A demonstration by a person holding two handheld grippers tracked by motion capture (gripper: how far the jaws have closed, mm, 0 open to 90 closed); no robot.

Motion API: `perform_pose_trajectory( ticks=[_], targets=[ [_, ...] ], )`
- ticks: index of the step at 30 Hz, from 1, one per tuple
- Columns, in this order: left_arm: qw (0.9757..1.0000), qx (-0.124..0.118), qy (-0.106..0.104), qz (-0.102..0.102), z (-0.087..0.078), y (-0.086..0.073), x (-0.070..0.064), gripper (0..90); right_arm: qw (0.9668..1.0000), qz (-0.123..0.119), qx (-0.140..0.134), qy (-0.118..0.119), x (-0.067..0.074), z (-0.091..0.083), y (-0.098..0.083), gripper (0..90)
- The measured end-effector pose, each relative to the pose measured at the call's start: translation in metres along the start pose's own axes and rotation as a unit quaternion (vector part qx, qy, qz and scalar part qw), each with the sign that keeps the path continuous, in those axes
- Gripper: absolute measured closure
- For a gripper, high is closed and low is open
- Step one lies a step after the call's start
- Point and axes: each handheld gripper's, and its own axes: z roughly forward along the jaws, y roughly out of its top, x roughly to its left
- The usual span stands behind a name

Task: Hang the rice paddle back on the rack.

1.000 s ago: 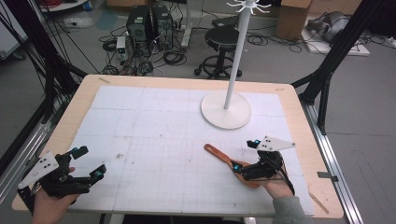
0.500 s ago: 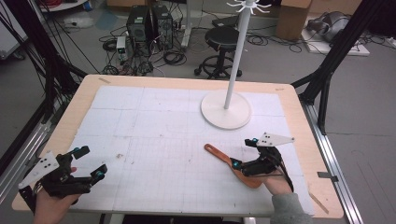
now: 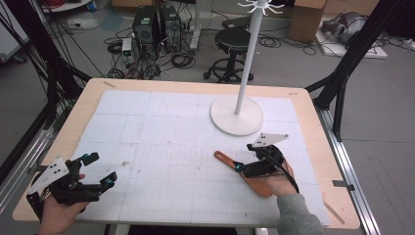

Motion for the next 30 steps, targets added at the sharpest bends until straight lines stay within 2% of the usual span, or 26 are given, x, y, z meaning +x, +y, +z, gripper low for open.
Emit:
perform_pose_trajectory(
  ticks=[4,7,10,13,17,19,23,30],
  targets=[
    [1.0,-0.005,0.002,-0.004,-0.002,0.001,0.0,1.8,0.9997,-0.005,0.021,0.005,0.0,0.007,0.003,22.1],
    [0.9999,-0.011,-0.001,-0.008,-0.003,0.002,0.0,1.8,0.9992,0.003,0.04,0.009,-0.003,0.011,0.003,25.2],
    [1.0,-0.007,-0.001,-0.005,-0.002,0.001,0.0,1.8,0.9984,0.006,0.055,0.012,-0.005,0.016,0.001,28.4],
    [1.0,-0.003,-0.002,-0.006,-0.001,0.0,0.0,1.8,0.9966,0.002,0.078,0.024,-0.006,0.022,0.001,35.4],
    [1.0,-0.003,-0.001,-0.007,-0.001,0.0,0.0,1.8,0.9948,0.0,0.098,0.026,-0.006,0.028,0.001,40.0],
    [1.0,-0.003,0.0,-0.007,-0.002,-0.001,0.0,1.8,0.9947,-0.002,0.099,0.027,-0.006,0.029,0.001,41.1],
    [0.9999,-0.005,0.004,-0.01,-0.004,-0.001,0.002,1.8,0.9926,0.0,0.117,0.031,-0.005,0.035,0.001,44.7],
    [0.9999,-0.006,0.005,-0.011,-0.006,-0.001,0.003,1.8,0.9915,-0.006,0.126,0.031,-0.007,0.039,0.0,47.3]
  ],
)
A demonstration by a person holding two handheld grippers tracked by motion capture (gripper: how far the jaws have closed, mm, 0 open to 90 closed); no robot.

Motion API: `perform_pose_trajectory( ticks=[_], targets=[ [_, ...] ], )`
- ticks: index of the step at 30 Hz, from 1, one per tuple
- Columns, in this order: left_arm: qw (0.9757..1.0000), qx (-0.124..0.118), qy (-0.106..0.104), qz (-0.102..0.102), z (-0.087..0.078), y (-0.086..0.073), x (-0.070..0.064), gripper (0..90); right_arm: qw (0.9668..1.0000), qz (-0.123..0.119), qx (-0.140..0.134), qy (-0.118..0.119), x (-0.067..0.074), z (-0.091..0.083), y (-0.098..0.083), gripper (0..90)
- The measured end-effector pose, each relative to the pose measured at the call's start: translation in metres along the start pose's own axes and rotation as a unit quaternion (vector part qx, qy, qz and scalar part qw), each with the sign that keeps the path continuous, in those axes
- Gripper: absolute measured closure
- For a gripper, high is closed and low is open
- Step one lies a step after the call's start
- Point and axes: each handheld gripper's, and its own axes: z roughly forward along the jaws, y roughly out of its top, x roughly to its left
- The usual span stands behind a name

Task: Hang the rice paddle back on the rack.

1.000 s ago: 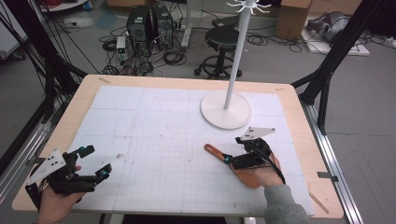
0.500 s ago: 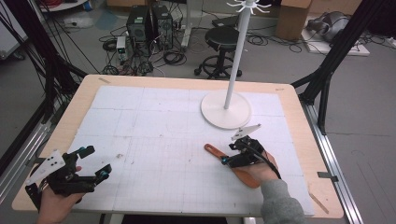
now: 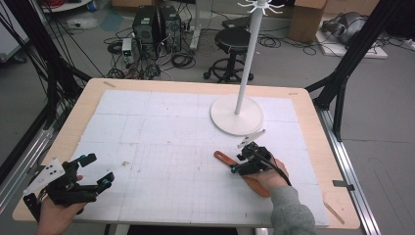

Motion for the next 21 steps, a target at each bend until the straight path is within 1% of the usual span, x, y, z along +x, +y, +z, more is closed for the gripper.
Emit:
perform_pose_trajectory(
  ticks=[5,15,21],
  targets=[
    [1.0,0.001,0.002,0.0,-0.0006,-0.0006,0.0,1.8,1.0,0.004,0.008,0.002,-0.0001,0.0019,0.0003,49.7],
    [1.0,0.003,0.003,0.0,-0.0013,-0.0008,0.0004,1.8,0.9997,-0.001,0.024,0.002,0.0013,0.0069,0.0024,53.9],
    [1.0,0.003,0.003,0.0,-0.0015,-0.0009,0.0004,1.8,0.9995,-0.002,0.029,-0.009,0.0022,0.0078,0.0033,58.6]
  ],
)
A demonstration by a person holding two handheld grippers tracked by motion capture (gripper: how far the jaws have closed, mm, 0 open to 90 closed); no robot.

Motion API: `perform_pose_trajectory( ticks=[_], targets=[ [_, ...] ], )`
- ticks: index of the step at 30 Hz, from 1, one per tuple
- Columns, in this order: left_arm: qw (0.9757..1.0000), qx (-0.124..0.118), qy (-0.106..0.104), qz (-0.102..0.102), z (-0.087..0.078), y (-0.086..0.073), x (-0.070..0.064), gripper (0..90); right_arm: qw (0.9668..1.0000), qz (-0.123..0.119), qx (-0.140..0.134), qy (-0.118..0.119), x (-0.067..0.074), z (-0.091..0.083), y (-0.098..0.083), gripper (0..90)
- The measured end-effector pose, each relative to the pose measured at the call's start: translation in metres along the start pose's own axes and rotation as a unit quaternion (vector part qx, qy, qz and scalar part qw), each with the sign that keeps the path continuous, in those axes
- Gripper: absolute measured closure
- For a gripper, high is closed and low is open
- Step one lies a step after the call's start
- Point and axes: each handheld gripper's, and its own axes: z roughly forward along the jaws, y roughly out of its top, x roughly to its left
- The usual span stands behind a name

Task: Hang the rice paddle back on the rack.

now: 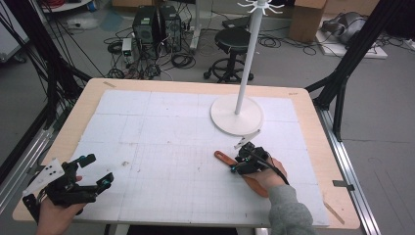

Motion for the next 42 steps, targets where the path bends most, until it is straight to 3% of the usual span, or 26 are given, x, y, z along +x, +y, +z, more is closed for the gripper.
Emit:
perform_pose_trajectory(
  ticks=[4,20,30,42],
  targets=[
    [1.0,0.0,0.0,0.0,0.0,0.0,0.0,1.8,1.0,0.0,0.004,-0.005,0.002,0.0,0.0,63.9],
    [1.0,0.001,0.003,-0.001,-0.001,0.0,0.002,1.8,0.9998,-0.003,0.005,-0.018,0.006,-0.002,0.002,64.6],
    [1.0,0.0,0.005,-0.003,-0.001,0.0,0.004,1.8,0.9987,0.0,-0.047,-0.021,0.007,-0.031,-0.002,64.7],
    [1.0,-0.001,0.005,-0.004,0.0,0.001,0.005,1.8,0.9938,-0.018,-0.096,-0.052,0.016,-0.068,0.003,64.7]
  ],
)
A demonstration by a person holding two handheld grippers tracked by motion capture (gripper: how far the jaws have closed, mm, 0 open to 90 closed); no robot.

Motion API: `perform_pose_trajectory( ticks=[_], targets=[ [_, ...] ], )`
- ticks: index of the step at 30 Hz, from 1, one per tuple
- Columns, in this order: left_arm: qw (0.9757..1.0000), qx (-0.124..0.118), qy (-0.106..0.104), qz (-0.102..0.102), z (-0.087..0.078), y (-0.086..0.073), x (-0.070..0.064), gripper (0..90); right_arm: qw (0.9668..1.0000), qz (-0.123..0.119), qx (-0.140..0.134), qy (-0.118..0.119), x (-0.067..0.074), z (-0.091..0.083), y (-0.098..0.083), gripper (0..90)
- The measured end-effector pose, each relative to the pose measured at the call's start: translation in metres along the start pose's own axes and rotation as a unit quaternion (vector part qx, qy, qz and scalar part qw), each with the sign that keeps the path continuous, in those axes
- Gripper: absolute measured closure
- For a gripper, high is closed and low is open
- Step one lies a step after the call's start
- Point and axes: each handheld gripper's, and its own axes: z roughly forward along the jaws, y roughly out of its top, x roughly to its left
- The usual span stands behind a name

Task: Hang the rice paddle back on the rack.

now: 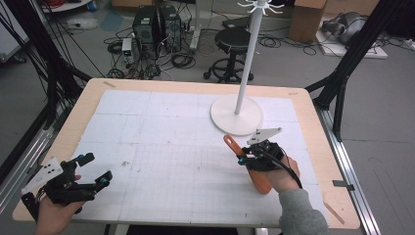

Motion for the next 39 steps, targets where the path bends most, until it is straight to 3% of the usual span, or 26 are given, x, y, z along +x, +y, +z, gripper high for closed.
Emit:
perform_pose_trajectory(
  ticks=[8,19,27,39],
  targets=[
    [1.0,-0.001,0.001,-0.003,-0.001,0.0,0.0,1.8,0.9987,0.011,-0.05,-0.002,-0.005,-0.019,0.001,64.8],
    [1.0,-0.003,0.001,-0.001,-0.001,0.0,0.0,1.8,0.9949,0.022,-0.098,-0.004,-0.014,-0.038,-0.002,64.9],
    [1.0,-0.001,0.002,-0.001,0.0,0.0,0.001,1.8,0.9896,0.036,-0.139,0.003,-0.022,-0.048,-0.005,64.8],
    [1.0,0.003,0.001,0.003,0.002,-0.001,-0.001,1.8,0.9834,0.049,-0.175,-0.009,-0.034,-0.063,-0.005,64.9]
  ],
)
